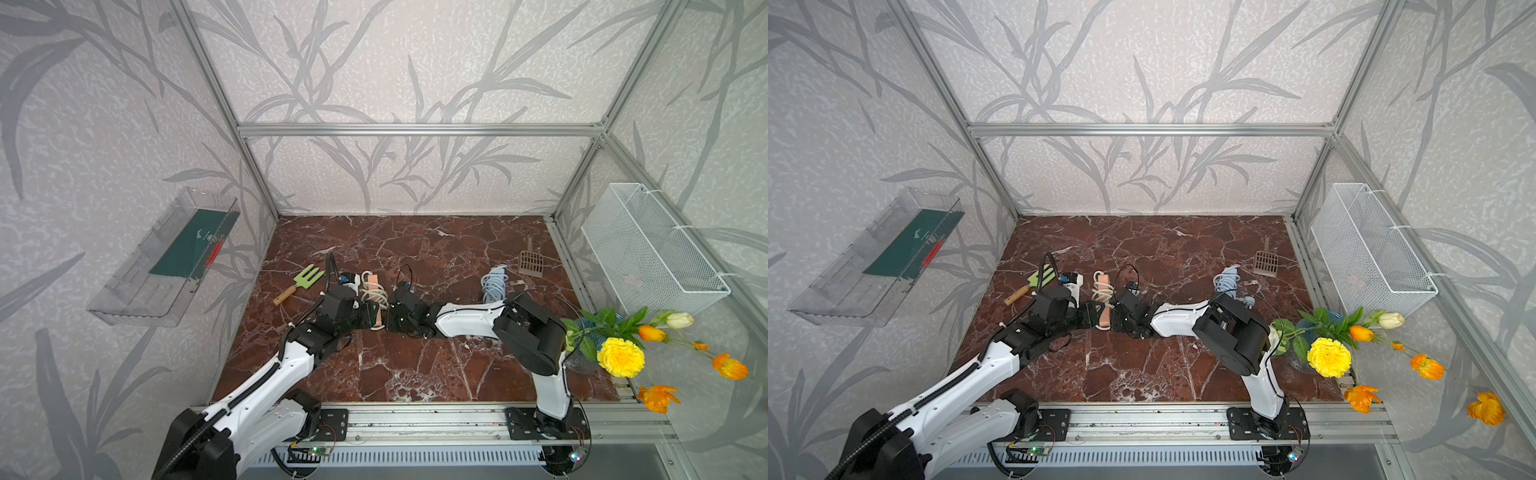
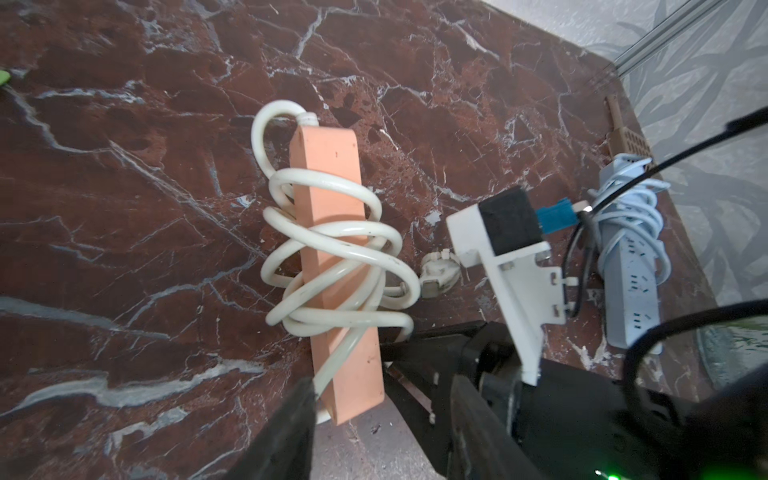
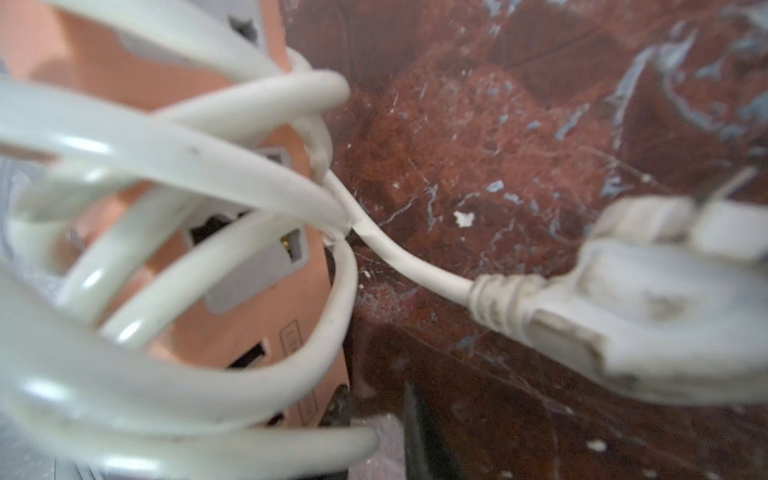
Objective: Wrap the cord around the power strip
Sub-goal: Place the power strip at the center of the board.
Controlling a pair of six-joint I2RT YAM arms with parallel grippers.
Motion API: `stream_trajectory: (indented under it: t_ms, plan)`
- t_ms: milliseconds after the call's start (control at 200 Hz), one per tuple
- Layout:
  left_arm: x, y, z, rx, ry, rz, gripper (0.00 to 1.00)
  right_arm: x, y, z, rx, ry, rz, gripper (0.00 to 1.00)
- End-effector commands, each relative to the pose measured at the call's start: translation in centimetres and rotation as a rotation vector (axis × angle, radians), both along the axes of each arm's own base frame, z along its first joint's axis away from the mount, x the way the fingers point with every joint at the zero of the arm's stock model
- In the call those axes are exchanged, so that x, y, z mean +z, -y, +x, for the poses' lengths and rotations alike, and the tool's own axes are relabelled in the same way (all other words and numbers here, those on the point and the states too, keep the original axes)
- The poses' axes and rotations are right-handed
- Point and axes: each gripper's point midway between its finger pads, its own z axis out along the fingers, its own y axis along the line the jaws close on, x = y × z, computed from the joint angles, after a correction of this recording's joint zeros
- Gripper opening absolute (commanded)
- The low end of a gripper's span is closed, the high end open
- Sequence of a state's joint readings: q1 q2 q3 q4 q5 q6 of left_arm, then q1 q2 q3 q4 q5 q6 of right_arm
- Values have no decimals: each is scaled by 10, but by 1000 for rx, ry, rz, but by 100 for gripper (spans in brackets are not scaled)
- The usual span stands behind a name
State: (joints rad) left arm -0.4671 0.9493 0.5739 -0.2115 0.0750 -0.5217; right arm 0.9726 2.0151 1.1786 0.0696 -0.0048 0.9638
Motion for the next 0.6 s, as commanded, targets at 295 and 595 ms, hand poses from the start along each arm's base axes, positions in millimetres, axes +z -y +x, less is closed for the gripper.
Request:
stream_trajectory:
  t_ms: [295, 595]
  plan:
    - [49, -42, 5, 143, 104, 87, 69, 49, 14, -16, 157, 88, -16, 46]
    - [99, -88, 51, 331, 500, 360, 76, 131, 110, 17, 243, 673, -320, 78]
